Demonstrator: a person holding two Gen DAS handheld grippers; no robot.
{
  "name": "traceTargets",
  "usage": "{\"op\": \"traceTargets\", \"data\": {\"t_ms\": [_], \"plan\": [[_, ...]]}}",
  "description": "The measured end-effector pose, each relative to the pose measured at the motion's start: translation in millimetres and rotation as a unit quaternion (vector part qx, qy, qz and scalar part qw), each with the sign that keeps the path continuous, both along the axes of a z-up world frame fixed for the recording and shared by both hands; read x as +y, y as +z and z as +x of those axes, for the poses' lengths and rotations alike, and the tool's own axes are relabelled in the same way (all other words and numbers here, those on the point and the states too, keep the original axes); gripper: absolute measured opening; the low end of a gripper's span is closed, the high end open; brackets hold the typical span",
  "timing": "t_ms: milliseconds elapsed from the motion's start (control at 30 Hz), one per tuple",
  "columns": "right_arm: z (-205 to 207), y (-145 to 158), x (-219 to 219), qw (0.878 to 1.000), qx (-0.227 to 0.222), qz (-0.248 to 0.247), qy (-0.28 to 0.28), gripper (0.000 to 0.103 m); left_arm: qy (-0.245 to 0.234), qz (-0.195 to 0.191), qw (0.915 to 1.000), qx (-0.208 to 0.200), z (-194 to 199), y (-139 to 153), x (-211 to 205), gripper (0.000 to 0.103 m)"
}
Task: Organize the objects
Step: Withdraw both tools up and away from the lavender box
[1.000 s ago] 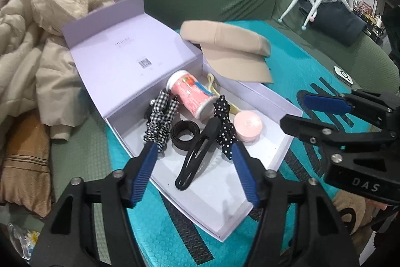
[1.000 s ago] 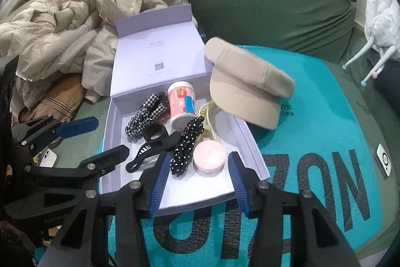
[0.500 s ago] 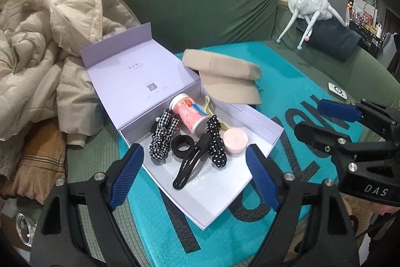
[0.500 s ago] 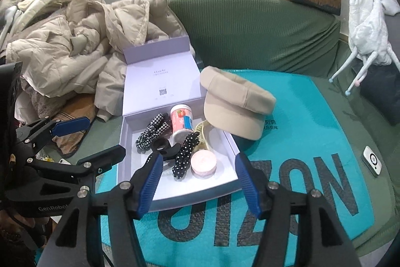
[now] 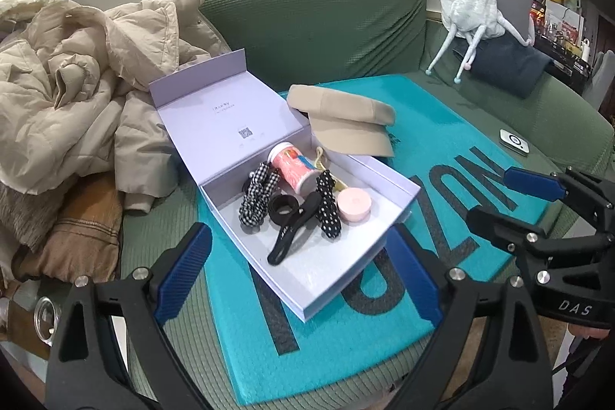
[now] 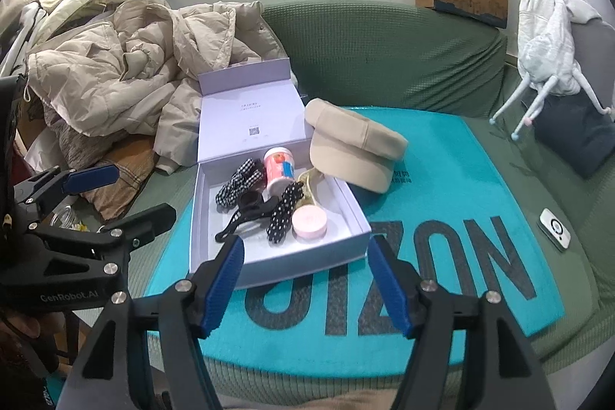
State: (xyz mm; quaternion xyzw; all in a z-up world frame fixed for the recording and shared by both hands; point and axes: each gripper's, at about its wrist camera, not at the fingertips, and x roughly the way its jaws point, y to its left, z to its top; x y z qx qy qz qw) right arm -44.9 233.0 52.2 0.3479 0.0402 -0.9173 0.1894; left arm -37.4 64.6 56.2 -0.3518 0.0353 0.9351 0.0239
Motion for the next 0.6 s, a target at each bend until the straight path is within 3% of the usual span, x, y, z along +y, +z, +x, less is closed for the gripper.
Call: {"op": "traceTargets", "data": {"t_ms": [600], "plan": [[44.3, -17.8, -2.2, 1.000, -0.021, 0.008, -0.005, 0.068, -0.006, 0.015, 0.9997, -0.020, 44.6, -23.1, -1.6, 0.092]]}}
